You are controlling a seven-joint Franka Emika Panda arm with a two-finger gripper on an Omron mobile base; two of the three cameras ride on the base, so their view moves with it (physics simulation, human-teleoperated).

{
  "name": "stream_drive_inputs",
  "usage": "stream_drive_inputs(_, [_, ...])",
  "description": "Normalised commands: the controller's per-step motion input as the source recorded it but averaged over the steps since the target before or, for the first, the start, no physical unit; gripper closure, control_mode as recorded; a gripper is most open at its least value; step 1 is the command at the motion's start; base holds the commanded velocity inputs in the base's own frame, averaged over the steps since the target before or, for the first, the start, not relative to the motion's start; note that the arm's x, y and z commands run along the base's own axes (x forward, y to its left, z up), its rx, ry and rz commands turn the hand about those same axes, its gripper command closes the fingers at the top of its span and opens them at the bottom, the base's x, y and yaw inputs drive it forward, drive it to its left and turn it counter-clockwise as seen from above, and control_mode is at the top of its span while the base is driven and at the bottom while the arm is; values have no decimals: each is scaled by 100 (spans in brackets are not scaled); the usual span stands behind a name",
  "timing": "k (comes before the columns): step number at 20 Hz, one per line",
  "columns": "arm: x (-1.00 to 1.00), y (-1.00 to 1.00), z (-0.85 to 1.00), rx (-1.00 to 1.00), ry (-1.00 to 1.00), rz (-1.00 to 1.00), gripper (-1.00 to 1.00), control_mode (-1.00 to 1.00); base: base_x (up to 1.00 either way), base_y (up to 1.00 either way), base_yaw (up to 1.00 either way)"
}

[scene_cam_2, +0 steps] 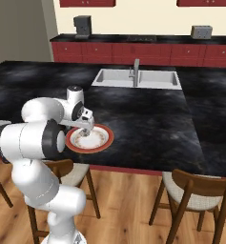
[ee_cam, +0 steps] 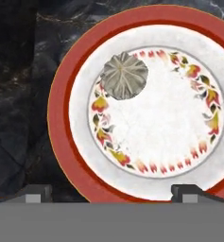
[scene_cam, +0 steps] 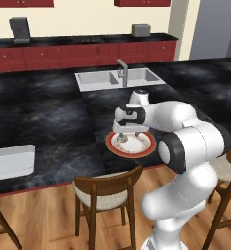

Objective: Place two dumplings into each of the tupperware containers and then place the containers in the fridge.

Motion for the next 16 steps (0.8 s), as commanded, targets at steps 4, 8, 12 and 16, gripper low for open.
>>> stream_drive_inputs(4, [45, 0, -44, 0, 1, 0, -100, -100, 0, 0, 0])
stream_drive_inputs(8, [48, -1, -60, 0, 1, 0, -100, -100, 0, 0, 0])
stream_drive_inputs(12, [54, 0, -35, 0, 4, 0, -100, -100, 0, 0, 0])
stream_drive_inputs(16, [41, 0, -29, 0, 8, 0, -100, -100, 0, 0, 0])
